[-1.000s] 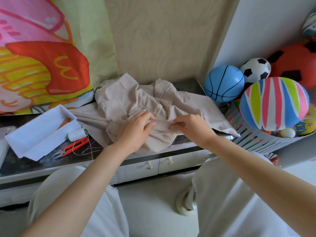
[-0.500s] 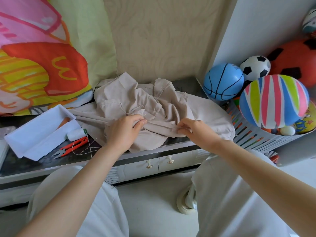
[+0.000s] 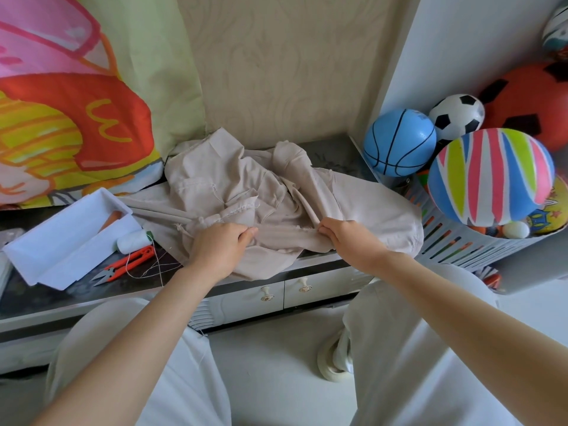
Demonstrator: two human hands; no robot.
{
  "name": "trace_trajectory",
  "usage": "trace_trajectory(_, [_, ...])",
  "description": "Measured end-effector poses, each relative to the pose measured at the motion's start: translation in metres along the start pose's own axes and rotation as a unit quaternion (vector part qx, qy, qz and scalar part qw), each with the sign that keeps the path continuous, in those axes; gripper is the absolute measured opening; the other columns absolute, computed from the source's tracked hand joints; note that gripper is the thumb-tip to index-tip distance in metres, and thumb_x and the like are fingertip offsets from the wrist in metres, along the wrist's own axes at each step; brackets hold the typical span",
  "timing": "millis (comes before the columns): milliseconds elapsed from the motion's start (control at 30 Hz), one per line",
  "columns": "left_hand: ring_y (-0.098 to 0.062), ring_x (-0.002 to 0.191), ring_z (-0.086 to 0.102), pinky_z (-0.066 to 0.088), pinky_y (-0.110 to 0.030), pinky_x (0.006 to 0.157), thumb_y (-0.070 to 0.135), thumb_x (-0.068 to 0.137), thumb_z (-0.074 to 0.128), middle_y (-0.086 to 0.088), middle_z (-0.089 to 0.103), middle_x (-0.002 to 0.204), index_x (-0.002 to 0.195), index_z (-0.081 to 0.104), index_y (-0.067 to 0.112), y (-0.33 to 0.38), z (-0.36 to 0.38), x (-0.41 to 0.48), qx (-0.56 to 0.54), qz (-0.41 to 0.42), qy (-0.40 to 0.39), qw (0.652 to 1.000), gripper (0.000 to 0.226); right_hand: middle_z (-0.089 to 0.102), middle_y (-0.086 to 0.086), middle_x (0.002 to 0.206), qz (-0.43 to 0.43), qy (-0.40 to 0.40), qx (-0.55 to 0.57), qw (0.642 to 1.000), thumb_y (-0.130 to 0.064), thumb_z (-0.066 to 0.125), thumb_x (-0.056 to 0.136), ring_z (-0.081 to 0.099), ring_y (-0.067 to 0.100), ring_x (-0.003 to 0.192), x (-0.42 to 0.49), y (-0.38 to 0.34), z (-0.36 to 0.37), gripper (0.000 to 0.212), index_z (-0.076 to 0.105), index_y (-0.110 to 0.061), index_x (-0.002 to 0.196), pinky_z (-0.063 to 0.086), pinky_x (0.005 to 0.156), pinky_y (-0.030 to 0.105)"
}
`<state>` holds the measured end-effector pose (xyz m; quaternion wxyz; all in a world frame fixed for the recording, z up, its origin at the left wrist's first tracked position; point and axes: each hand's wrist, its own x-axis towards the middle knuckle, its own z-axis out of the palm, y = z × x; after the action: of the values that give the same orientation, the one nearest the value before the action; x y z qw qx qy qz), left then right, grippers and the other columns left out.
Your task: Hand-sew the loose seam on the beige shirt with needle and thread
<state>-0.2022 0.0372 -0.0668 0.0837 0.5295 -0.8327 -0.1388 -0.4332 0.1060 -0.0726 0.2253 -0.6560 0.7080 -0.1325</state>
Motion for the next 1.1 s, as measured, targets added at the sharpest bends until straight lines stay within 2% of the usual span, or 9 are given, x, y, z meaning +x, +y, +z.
trace_trajectory(100, [-0.027, 0.089, 0.058, 0.034, -0.033, 0.065, 0.03, 0.099, 0.041, -0.005, 0.06, 0.085, 0.064, 0.047, 0.021, -0.004, 0.005, 0.005, 0.036, 0.009, -0.042, 0.998, 0.037, 0.065, 0.017, 0.092, 0.012, -0.022, -0.006, 1.0, -0.016, 0.035, 0.102, 0.059, 0.036, 0.082, 0.003, 0.002, 0.006, 0.024, 0.056, -0.008, 0.108, 0.049, 0.076, 0.045])
trace_trajectory(167, [-0.027, 0.109, 0.05, 0.037, -0.035, 0.082, 0.024, 0.098, 0.042, -0.006, 0.056, 0.109, 0.089, 0.057, 0.018, 0.0, 0.007, 0.008, 0.076, -0.002, -0.071, 0.995, 0.019, 0.065, 0.017, 0.091, 0.015, -0.028, -0.008, 0.999, -0.017, 0.034, 0.102, 0.06, 0.037, 0.083, 0.004, 0.004, 0.009, 0.024, 0.056, -0.008, 0.107, 0.048, 0.078, 0.046])
trace_trajectory(233, [-0.026, 0.121, 0.039, 0.03, -0.035, 0.096, 0.017, 0.096, 0.044, -0.006, 0.047, 0.125, 0.113, 0.051, 0.016, 0.009, 0.007, 0.01, 0.124, -0.008, -0.05, 0.991, 0.019, 0.066, 0.016, 0.091, 0.014, -0.028, -0.011, 0.999, -0.018, 0.035, 0.102, 0.06, 0.036, 0.083, 0.005, 0.004, 0.009, 0.024, 0.056, -0.008, 0.106, 0.048, 0.078, 0.046])
trace_trajectory(333, [-0.027, 0.117, 0.042, 0.03, -0.035, 0.096, 0.006, 0.091, 0.046, -0.008, 0.048, 0.121, 0.115, 0.053, 0.012, 0.035, 0.006, 0.009, 0.008, 0.065, 0.071, 0.995, 0.026, 0.066, 0.016, 0.092, 0.003, -0.022, -0.01, 1.0, -0.019, 0.037, 0.102, 0.06, 0.036, 0.084, 0.005, 0.003, 0.008, 0.023, 0.057, -0.008, 0.107, 0.048, 0.078, 0.045])
trace_trajectory(467, [-0.022, 0.118, 0.044, 0.033, -0.031, 0.099, 0.021, 0.099, 0.04, -0.007, 0.047, 0.126, 0.125, 0.046, 0.011, 0.073, 0.018, 0.01, -0.121, 0.103, -0.046, 0.986, 0.028, 0.065, 0.017, 0.088, -0.011, -0.012, -0.018, 1.0, -0.019, 0.038, 0.101, 0.059, 0.036, 0.079, 0.002, 0.002, 0.006, 0.023, 0.057, -0.007, 0.107, 0.047, 0.073, 0.045])
trace_trajectory(600, [-0.02, 0.11, 0.052, 0.043, -0.035, 0.093, 0.025, 0.099, 0.044, -0.004, 0.053, 0.12, 0.119, 0.046, 0.013, 0.078, 0.029, 0.012, -0.167, 0.093, -0.133, 0.972, 0.023, 0.065, 0.015, 0.089, -0.041, -0.007, -0.022, 0.999, -0.02, 0.039, 0.101, 0.059, 0.034, 0.08, 0.0, 0.001, 0.003, 0.024, 0.058, -0.008, 0.11, 0.047, 0.073, 0.043])
trace_trajectory(733, [-0.021, 0.086, 0.058, 0.045, -0.037, 0.07, 0.026, 0.099, 0.045, 0.002, 0.061, 0.096, 0.097, 0.052, 0.017, 0.075, 0.031, 0.015, -0.135, 0.089, -0.072, 0.984, 0.011, 0.06, 0.009, 0.1, -0.084, 0.026, 0.008, 0.996, -0.018, 0.048, 0.098, 0.054, 0.024, 0.095, -0.005, 0.009, 0.001, 0.018, 0.059, -0.009, 0.109, 0.044, 0.082, 0.035])
trace_trajectory(833, [-0.021, 0.081, 0.057, 0.044, -0.036, 0.068, 0.023, 0.098, 0.046, 0.005, 0.058, 0.083, 0.089, 0.051, 0.018, 0.071, 0.028, 0.017, -0.151, 0.086, -0.05, 0.984, 0.011, 0.053, 0.003, 0.114, -0.069, 0.061, -0.007, 0.996, -0.018, 0.06, 0.091, 0.046, 0.018, 0.106, -0.011, 0.019, 0.0, 0.028, 0.054, -0.011, 0.117, 0.039, 0.089, 0.026])
trace_trajectory(1100, [-0.006, 0.06, 0.049, 0.033, -0.031, 0.058, 0.031, 0.097, 0.049, 0.01, 0.052, 0.06, 0.088, 0.056, 0.018, 0.061, 0.021, 0.019, -0.155, 0.077, -0.022, 0.985, 0.017, 0.061, 0.003, 0.1, -0.027, 0.115, 0.042, 0.992, -0.012, 0.054, 0.095, 0.058, 0.02, 0.09, -0.015, 0.03, -0.006, 0.015, 0.066, -0.01, 0.103, 0.047, 0.079, 0.029])
